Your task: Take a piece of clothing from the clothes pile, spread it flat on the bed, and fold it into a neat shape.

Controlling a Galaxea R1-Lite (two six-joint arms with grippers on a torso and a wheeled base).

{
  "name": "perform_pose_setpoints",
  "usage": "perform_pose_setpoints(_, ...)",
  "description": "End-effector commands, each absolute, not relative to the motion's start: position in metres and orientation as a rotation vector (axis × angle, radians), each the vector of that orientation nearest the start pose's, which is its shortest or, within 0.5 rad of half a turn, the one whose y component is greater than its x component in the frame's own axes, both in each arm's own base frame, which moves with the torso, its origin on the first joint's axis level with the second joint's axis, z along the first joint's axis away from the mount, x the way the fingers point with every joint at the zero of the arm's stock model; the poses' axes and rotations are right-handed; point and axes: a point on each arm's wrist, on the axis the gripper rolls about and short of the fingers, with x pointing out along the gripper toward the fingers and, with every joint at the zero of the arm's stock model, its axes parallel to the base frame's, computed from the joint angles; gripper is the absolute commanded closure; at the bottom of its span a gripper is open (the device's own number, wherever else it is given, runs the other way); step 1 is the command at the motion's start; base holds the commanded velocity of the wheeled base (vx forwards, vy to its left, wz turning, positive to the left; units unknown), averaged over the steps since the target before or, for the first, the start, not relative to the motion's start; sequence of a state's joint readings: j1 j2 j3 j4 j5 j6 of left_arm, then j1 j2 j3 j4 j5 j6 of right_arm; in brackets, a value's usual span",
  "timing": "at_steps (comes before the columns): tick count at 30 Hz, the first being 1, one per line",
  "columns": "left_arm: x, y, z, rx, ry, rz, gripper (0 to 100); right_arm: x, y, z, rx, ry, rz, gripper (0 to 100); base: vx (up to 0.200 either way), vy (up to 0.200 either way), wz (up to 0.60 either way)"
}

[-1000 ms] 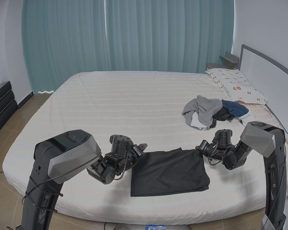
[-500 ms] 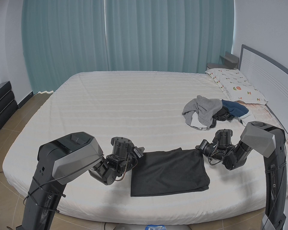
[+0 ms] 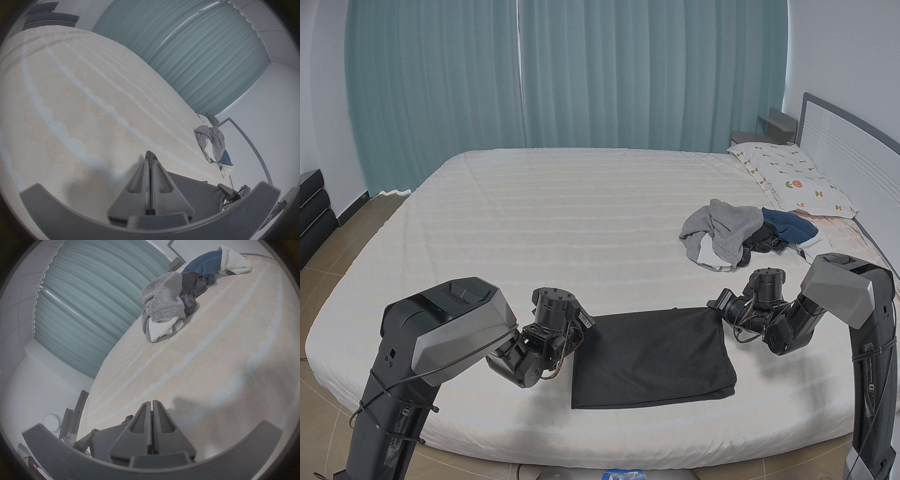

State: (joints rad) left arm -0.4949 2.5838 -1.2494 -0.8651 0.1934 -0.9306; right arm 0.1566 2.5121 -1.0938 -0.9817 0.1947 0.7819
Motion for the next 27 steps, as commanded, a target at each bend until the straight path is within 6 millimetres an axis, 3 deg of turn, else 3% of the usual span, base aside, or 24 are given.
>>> perform_pose_setpoints(1, 0.407, -0.215, -0.041, -0.749, 0.539, -0.062, 100, 0.43, 0.072, -0.029, 0.769, 0.544, 0.16, 100, 0.0, 0.0, 0.0)
perform_pose_setpoints(23, 0.409, -0.216, -0.043, -0.742, 0.542, -0.056, 100, 0.435, 0.08, -0.046, 0.749, 0.558, 0.162, 100, 0.0, 0.0, 0.0)
perform_pose_setpoints(24, 0.409, -0.216, -0.043, -0.741, 0.544, -0.055, 0, 0.435, 0.08, -0.046, 0.749, 0.558, 0.162, 100, 0.0, 0.0, 0.0)
perform_pose_setpoints(26, 0.409, -0.216, -0.044, -0.738, 0.55, -0.051, 0, 0.435, 0.08, -0.046, 0.75, 0.556, 0.162, 100, 0.0, 0.0, 0.0)
perform_pose_setpoints(27, 0.409, -0.216, -0.044, -0.738, 0.551, -0.053, 0, 0.435, 0.08, -0.046, 0.75, 0.553, 0.163, 0, 0.0, 0.0, 0.0)
